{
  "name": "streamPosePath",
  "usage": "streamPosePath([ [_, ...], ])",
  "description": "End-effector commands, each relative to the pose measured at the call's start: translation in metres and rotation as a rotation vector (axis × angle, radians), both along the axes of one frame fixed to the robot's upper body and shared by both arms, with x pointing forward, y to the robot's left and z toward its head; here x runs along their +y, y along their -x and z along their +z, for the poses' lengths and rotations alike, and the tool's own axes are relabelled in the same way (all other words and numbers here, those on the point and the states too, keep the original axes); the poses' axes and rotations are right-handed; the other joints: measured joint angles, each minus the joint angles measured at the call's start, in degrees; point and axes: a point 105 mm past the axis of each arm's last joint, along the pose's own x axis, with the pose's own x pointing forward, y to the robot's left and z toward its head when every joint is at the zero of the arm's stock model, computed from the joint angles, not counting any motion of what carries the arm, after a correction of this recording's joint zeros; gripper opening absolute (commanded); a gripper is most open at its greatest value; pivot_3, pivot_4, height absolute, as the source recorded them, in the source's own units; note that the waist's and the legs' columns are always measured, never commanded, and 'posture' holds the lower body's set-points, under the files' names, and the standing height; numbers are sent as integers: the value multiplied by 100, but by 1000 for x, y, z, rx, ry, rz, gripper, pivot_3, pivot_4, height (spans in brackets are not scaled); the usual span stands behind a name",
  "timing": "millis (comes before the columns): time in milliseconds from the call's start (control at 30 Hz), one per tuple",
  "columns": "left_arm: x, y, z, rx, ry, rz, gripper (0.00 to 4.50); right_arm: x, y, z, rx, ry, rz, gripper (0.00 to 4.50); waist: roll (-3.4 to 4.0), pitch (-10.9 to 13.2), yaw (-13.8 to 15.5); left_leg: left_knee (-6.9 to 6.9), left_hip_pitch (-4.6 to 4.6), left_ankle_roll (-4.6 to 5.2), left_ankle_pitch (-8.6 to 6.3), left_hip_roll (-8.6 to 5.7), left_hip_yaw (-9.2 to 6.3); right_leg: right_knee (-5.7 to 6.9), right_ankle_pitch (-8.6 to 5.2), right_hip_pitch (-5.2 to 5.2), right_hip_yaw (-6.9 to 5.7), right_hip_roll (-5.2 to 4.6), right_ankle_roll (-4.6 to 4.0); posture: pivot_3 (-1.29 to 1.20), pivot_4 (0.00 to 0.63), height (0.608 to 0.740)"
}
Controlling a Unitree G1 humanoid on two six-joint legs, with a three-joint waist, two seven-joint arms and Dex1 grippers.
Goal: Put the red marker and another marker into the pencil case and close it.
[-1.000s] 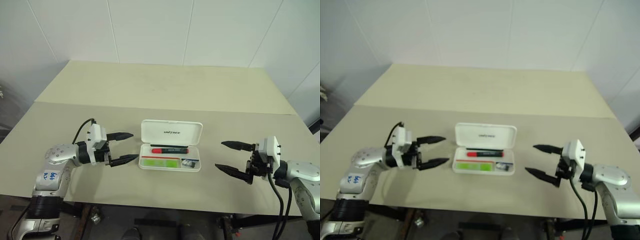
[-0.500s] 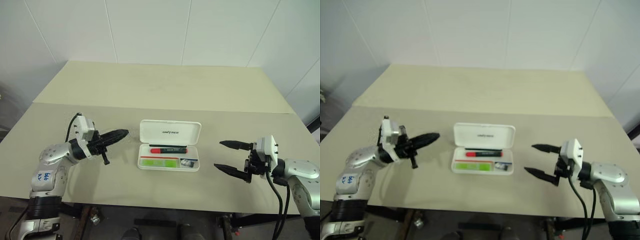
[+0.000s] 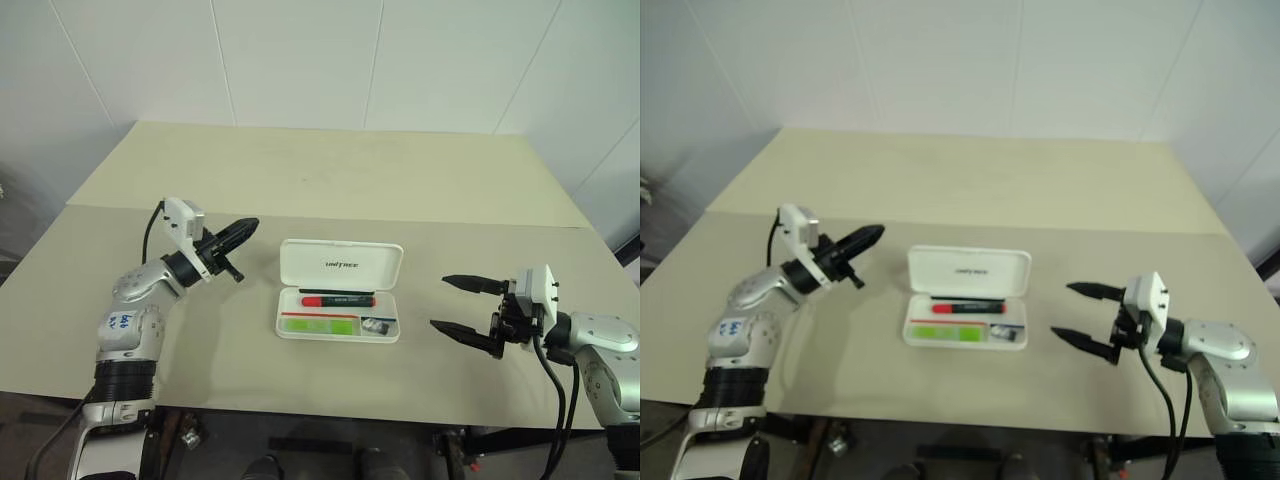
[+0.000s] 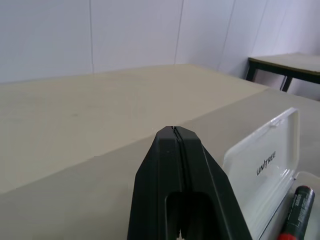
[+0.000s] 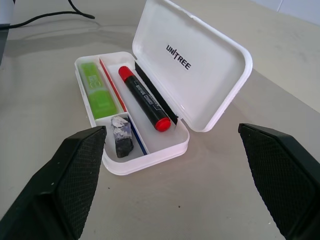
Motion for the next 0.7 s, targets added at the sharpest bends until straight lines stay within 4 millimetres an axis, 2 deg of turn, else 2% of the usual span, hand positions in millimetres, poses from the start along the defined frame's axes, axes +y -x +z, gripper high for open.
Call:
streamPosePath([
  [33, -15, -5, -2, 18, -49, -63, 20, 0, 1, 10, -55, -1, -2, 4500, 0, 0, 11, 0, 0, 0, 0, 0, 0, 2, 0, 0, 0, 0, 0, 0, 150, 740],
  [100, -23, -7, -10, 44, -74, -111, 20, 2, 1, 11, -59, -7, -5, 4500, 0, 0, 15, 1, 1, -1, 0, -2, 0, 10, 0, -1, 0, 0, 0, 0, 150, 740],
  [467, -36, -11, -12, 23, -120, -203, 20, 9, 4, 10, -56, -19, -12, 4500, 0, 0, 14, 2, 0, -1, 1, -2, 0, 17, -1, -5, 0, 0, -1, 0, 150, 740],
  [600, -40, -2, -9, -24, -150, -269, 20, 9, 4, 11, -53, -19, -12, 4500, 0, 0, 11, 2, 1, -1, 1, -2, 0, 18, -1, -5, 0, 0, -1, 0, 150, 740],
  [700, -48, 15, -11, -68, -221, -376, 20, 9, 4, 13, -52, -20, -14, 4500, 0, 0, 9, 2, 1, -1, 1, -2, 0, 17, -1, -5, 0, 0, -1, 0, 150, 740],
])
